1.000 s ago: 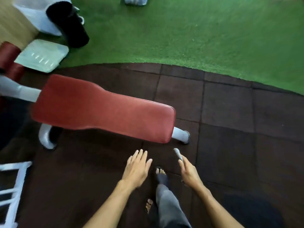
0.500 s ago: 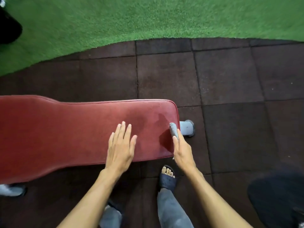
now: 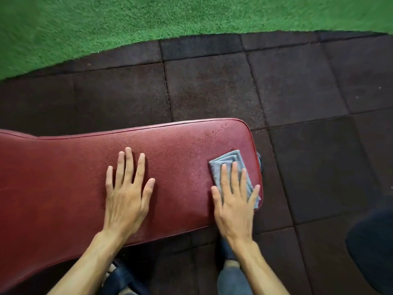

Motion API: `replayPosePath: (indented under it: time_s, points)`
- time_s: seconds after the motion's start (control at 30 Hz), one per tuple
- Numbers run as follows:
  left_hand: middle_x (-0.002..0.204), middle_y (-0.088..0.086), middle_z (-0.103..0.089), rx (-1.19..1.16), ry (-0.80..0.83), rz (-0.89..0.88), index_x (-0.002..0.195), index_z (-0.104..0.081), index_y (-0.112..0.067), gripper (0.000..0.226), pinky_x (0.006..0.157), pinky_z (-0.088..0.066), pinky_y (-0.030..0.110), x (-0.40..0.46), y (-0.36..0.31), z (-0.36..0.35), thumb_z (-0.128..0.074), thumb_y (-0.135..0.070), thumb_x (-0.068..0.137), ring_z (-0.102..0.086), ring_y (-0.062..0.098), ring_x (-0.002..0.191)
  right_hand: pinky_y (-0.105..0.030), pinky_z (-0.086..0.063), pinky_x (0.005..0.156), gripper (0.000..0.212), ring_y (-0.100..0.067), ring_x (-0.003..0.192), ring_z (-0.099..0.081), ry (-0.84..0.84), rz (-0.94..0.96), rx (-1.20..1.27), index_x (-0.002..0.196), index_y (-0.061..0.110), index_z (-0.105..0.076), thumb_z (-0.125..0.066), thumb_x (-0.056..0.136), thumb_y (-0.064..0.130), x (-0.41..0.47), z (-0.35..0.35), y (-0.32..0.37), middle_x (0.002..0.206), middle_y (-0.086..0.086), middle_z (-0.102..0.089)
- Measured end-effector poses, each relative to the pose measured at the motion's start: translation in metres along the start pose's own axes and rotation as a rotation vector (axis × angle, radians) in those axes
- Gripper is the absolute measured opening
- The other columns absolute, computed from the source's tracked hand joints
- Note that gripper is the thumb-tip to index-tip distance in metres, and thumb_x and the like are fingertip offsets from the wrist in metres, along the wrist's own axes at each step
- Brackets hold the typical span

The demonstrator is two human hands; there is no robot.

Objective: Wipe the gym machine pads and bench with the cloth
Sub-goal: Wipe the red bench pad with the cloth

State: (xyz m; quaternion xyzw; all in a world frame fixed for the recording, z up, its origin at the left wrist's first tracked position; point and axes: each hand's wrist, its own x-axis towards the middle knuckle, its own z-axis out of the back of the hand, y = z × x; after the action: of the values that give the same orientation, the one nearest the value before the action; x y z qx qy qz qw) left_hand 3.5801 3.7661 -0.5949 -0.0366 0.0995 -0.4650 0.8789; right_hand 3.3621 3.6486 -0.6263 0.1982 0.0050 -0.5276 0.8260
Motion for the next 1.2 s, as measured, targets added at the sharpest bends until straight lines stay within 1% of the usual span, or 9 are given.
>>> replayPosePath:
  time_s: [0.13, 0.23, 0.4, 0.57, 0.7, 0.83, 1.0, 1.1, 1.2]
  points:
    - [0.165, 0.007, -0.003, 0.026, -0.016, 0.017, 0.155, -0.016, -0.018, 0.064, 0.122, -0.008, 0.050, 0.000, 0.001, -0.005, -0.024, -0.045, 0.098, 0.000, 0.022, 0.153, -0.063, -0.003, 0.118, 0.065, -0.025, 0.152, 0.004, -0.025, -0.130, -0.005, 0.155, 0.027, 0.001, -0.012, 0.097, 0.054, 0.058, 0.016, -0.027, 0.165, 0.002, 0.004]
    - [0.165, 0.006, -0.005, 0.030, -0.037, 0.020, 0.155, -0.017, -0.018, 0.063, 0.122, -0.009, 0.050, -0.001, 0.001, -0.008, -0.023, -0.045, 0.098, -0.002, 0.021, 0.153, -0.060, -0.011, 0.117, 0.064, -0.034, 0.151, -0.003, -0.102, -0.211, 0.118, 0.155, 0.024, -0.010, -0.018, 0.098, 0.050, 0.126, 0.020, 0.007, 0.164, -0.004, -0.006]
    - [0.165, 0.007, -0.009, 0.031, -0.064, 0.016, 0.155, -0.019, -0.018, 0.060, 0.122, -0.013, 0.051, 0.001, 0.002, -0.009, -0.025, -0.039, 0.099, -0.006, 0.021, 0.152, -0.048, -0.006, 0.122, 0.058, -0.024, 0.152, 0.002, -0.067, 0.182, 0.068, 0.155, 0.024, -0.010, -0.019, 0.101, 0.041, 0.080, -0.006, 0.083, 0.165, 0.000, -0.006]
    - [0.165, 0.005, -0.010, 0.004, -0.072, 0.030, 0.155, -0.020, -0.020, 0.059, 0.122, -0.012, 0.050, 0.000, 0.004, -0.010, -0.028, -0.037, 0.099, -0.006, 0.020, 0.152, -0.044, -0.018, 0.118, 0.054, -0.020, 0.152, -0.008, 0.047, 0.442, -0.033, 0.154, 0.028, -0.017, -0.025, 0.103, 0.040, -0.029, -0.008, 0.012, 0.164, 0.003, -0.011]
    - [0.165, 0.006, -0.009, 0.006, -0.072, 0.030, 0.155, -0.020, -0.019, 0.059, 0.123, -0.009, 0.049, 0.000, 0.002, -0.010, -0.026, -0.039, 0.099, -0.006, 0.020, 0.152, -0.049, -0.019, 0.118, 0.056, -0.022, 0.152, -0.008, -0.002, 0.166, -0.064, 0.155, 0.026, -0.015, -0.018, 0.101, 0.041, 0.019, 0.006, -0.029, 0.164, 0.001, -0.009]
    - [0.164, 0.006, -0.010, 0.011, -0.086, 0.038, 0.155, -0.021, -0.020, 0.059, 0.123, -0.009, 0.048, 0.000, 0.002, -0.011, -0.025, -0.039, 0.099, -0.006, 0.020, 0.152, -0.054, -0.013, 0.120, 0.060, -0.031, 0.151, -0.005, -0.108, -0.061, 0.018, 0.155, 0.024, -0.012, -0.017, 0.098, 0.042, 0.102, 0.003, 0.037, 0.164, -0.005, -0.009]
    - [0.164, 0.006, -0.012, -0.004, -0.113, 0.022, 0.154, -0.022, -0.020, 0.057, 0.122, -0.010, 0.049, 0.000, 0.004, -0.014, -0.027, -0.035, 0.100, -0.009, 0.020, 0.152, -0.050, -0.010, 0.121, 0.055, -0.026, 0.152, -0.001, -0.019, 0.355, 0.048, 0.154, 0.028, -0.017, -0.028, 0.101, 0.038, 0.038, -0.020, 0.106, 0.164, 0.001, -0.009]
    - [0.164, 0.005, -0.012, -0.018, -0.114, 0.026, 0.154, -0.022, -0.020, 0.056, 0.122, -0.011, 0.049, -0.002, 0.004, -0.014, -0.027, -0.033, 0.100, -0.009, 0.020, 0.152, -0.045, -0.016, 0.120, 0.053, -0.021, 0.152, -0.002, 0.087, 0.485, 0.012, 0.154, 0.033, -0.015, -0.028, 0.103, 0.039, -0.038, -0.016, 0.059, 0.164, 0.004, -0.008]
    - [0.164, 0.005, -0.011, -0.008, -0.104, 0.029, 0.155, -0.020, -0.020, 0.056, 0.123, -0.010, 0.049, -0.001, 0.003, -0.014, -0.026, -0.034, 0.101, -0.006, 0.020, 0.152, -0.046, -0.019, 0.117, 0.053, -0.021, 0.152, -0.008, 0.078, 0.393, -0.057, 0.154, 0.032, -0.018, -0.023, 0.102, 0.041, -0.047, -0.006, -0.003, 0.164, 0.003, -0.010]
